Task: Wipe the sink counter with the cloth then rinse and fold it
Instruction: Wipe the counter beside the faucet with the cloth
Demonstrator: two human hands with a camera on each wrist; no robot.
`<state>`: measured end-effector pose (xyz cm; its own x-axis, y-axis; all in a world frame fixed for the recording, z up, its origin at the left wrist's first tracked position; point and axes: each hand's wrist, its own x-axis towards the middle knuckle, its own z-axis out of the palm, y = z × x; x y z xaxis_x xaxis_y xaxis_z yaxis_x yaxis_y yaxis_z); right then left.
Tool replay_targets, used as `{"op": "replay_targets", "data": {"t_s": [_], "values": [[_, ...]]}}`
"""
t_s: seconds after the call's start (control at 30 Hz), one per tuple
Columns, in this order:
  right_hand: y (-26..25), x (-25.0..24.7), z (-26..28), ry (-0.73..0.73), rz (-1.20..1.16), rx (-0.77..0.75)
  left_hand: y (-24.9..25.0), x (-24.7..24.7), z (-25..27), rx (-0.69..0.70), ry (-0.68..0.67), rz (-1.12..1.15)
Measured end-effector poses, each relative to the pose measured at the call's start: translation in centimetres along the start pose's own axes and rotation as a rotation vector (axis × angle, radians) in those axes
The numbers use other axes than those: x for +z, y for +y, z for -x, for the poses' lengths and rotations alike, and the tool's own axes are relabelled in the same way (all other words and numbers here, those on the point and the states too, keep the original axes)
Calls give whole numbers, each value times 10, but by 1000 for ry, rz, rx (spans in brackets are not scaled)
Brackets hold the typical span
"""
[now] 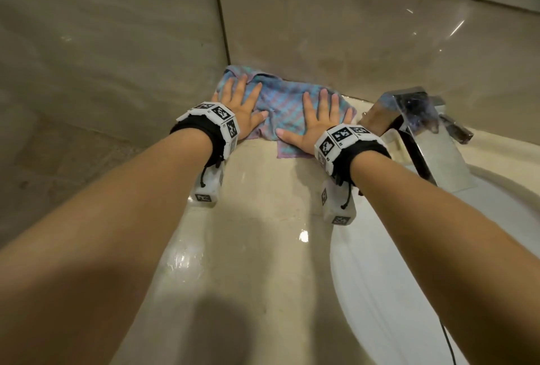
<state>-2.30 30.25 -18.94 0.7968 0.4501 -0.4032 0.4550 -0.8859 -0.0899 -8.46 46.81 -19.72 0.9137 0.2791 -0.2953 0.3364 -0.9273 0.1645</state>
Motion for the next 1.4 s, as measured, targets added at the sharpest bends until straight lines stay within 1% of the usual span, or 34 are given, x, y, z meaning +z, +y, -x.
{"op": "replay_targets", "data": {"t_s": [0.13, 0.27, 0.4, 0.5, 0.63, 0.83, 0.97, 1.07, 1.2, 1.33, 1.4], "values": [[-1, 1, 1, 5, -7, 1, 1, -1, -10, -33, 21, -40], [-1, 1, -1, -8, 4, 4, 1, -1, -10, -34, 4, -33], [-1, 4, 6, -14, 13, -1, 5, 2, -5, -26, 18, -45], [0, 9, 22, -3, 8, -27, 7, 6, 4, -24, 14, -74], [3, 13, 45, -61, 32, -51, 13, 10, 21, -6, -51, -128], [16, 27, 81, -72, 33, -40, 31, 21, 54, 40, -40, -163], [30, 30, 101, -81, 50, -35, 46, 25, 70, 48, -107, -182], [40, 30, 109, -106, 48, -65, 60, 27, 82, 43, -127, -182], [52, 28, 115, -125, 100, -130, 78, 33, 97, 42, -135, -196], [73, 24, 119, -87, 113, -221, 100, 39, 110, 29, -146, -221], [88, 23, 119, -97, 129, -272, 114, 43, 118, 13, -155, -226]]}}
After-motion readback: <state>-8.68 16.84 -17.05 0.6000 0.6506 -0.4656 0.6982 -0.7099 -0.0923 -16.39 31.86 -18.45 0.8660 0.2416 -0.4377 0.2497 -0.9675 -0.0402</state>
